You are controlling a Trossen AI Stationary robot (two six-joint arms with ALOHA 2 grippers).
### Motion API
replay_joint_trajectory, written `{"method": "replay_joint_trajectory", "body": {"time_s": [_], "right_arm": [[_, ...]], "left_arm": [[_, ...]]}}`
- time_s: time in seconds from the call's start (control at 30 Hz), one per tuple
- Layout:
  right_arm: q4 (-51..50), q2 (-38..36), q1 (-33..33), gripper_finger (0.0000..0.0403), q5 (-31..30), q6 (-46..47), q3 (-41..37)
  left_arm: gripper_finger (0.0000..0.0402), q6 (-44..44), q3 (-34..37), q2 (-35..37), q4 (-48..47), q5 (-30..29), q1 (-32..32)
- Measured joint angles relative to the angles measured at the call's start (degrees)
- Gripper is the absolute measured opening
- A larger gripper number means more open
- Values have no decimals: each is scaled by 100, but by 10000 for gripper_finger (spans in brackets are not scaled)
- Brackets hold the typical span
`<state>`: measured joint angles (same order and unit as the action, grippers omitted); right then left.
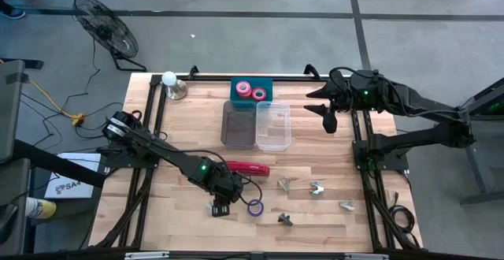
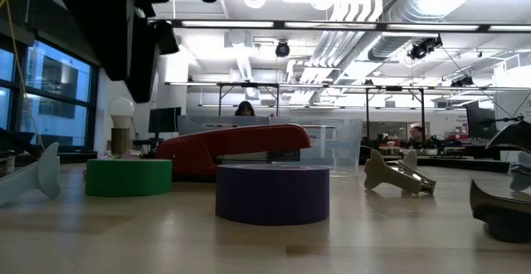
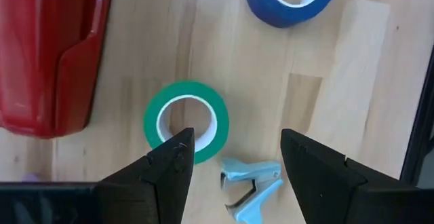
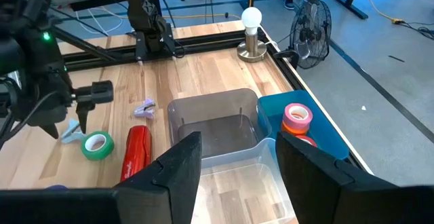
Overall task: Pick and place Stapler, Stapler remover, tape
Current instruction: Put the green tape into the blue bin
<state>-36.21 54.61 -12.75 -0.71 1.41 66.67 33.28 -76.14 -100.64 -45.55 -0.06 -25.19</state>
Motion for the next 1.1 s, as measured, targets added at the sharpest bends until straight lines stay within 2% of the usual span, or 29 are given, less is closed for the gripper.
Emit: {"method": "replay_joint_trajectory", "body": {"time_s": [0.27, 0.53, 0.73, 0.87, 1.1], "right_arm": [[-5, 0, -2, 181, 19, 4, 0], [-44, 2, -1, 181, 51, 26, 0], [-52, 4, 0, 181, 52, 24, 0], [-84, 4, 0, 181, 64, 24, 0], [-105, 4, 2, 181, 118, 101, 0]], "left_arm": [[216, -159, 278, -264, 524, 192, 0], [216, -392, 288, -791, 543, 232, 2], [208, -454, 270, -989, 497, 49, 2], [164, -453, 260, -1062, 406, -167, 0], [37, -436, 263, -1046, 283, -228, 11]]}}
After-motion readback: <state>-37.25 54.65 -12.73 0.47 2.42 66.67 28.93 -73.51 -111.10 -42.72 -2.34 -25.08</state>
